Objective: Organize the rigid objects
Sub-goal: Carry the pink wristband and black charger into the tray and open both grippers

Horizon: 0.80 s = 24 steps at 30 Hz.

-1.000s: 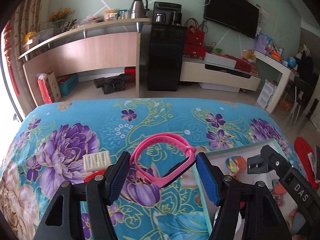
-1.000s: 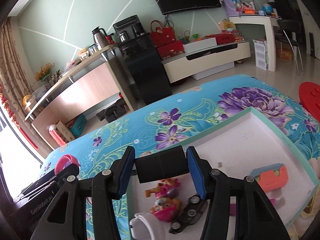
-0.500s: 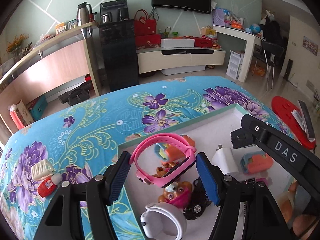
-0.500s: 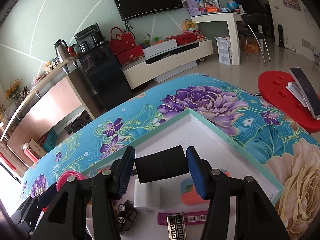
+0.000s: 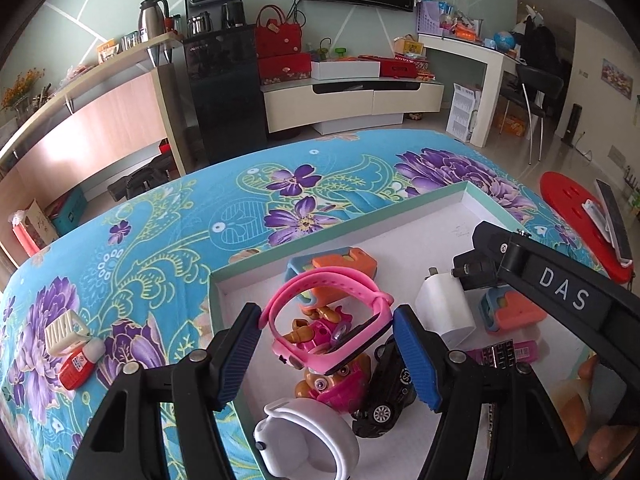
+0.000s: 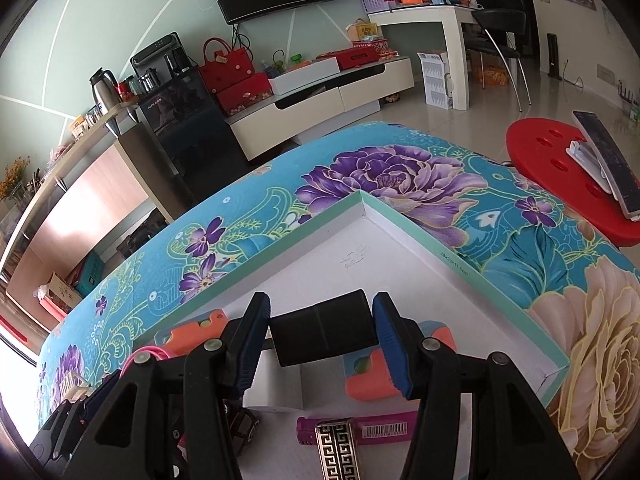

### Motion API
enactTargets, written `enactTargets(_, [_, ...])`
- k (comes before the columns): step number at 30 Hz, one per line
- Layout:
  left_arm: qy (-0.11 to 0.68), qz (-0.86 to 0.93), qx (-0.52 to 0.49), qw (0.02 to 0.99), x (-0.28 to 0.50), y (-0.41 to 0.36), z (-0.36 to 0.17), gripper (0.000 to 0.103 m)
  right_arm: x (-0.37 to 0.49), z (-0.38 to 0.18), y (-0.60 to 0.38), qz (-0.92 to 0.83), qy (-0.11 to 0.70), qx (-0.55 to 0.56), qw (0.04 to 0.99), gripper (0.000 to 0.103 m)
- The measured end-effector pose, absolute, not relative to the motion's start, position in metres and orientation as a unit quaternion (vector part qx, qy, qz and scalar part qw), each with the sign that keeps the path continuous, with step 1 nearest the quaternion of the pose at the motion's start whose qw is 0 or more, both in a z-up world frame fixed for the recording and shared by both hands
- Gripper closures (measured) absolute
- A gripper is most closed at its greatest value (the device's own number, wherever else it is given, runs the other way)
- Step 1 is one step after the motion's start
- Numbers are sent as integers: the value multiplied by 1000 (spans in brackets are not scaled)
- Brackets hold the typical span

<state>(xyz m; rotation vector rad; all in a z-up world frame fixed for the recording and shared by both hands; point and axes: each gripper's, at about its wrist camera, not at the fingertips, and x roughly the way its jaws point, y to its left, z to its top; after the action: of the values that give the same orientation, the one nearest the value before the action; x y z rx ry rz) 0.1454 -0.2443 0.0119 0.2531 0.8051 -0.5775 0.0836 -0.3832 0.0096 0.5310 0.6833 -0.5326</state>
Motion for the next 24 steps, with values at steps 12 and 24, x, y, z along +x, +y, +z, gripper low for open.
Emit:
enactTargets(12, [398, -275, 126, 866, 147, -245, 6, 29, 87, 4, -385, -256, 365, 256, 858, 47])
enactTargets(24, [395, -265, 118, 872, 148, -235, 17, 14, 89, 10, -379, -251, 379, 236, 859, 35])
